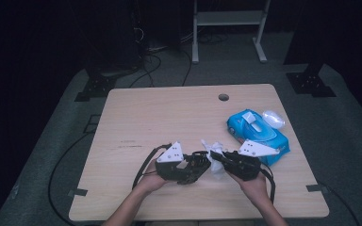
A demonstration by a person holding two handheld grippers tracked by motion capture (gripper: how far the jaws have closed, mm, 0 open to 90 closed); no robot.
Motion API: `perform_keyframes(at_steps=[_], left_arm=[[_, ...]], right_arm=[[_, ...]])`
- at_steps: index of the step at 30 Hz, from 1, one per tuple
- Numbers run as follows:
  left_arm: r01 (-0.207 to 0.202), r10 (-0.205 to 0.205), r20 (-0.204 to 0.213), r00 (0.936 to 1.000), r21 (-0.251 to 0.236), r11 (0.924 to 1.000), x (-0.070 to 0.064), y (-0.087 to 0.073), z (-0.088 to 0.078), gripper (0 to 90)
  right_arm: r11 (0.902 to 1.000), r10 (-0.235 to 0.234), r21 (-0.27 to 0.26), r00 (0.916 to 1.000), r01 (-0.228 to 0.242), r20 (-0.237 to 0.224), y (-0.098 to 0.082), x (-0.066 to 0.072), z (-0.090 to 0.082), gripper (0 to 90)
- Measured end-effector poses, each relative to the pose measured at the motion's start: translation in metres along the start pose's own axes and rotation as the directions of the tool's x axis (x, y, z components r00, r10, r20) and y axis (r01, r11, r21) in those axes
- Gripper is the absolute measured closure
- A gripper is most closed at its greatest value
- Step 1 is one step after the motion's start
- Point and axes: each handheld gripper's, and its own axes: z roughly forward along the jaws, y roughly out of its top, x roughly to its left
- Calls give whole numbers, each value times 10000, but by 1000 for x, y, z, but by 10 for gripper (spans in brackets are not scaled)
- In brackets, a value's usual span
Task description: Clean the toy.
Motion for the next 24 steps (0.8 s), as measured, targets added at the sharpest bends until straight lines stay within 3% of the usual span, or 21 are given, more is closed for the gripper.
perform_keyframes(at_steps=[3, 5, 11, 17, 19, 24], left_arm=[[136, -136, 5, 9999, -46, 9999, 2, -2, -1, 571], [20, -20, -92, 10000, 11, 10000, 2, -1, -2, 571], [123, -123, 3, 9999, -135, 9998, 3, -1, -1, 571], [155, -156, -53, 9999, -107, 9998, 4, -3, -2, 571], [20, -20, -150, 9999, 24, 10000, 4, -2, -2, 571], [100, -100, -58, 9999, -67, 9999, 3, -2, 0, 571]], right_arm=[[9990, 115, 430, 9996, -126, 256, -7, -7, 2, 853], [9984, 174, 524, 9993, -191, 336, -9, -9, 1, 853], [10000, -20, 42, 9999, 20, 102, 2, -2, -4, 853], [9973, 191, 697, 9993, -212, 315, -11, -9, 3, 853], [9984, 337, 457, 9992, -347, 232, -8, -8, -1, 853], [9997, -108, 236, 9998, 104, 144, 0, 2, -2, 853]])
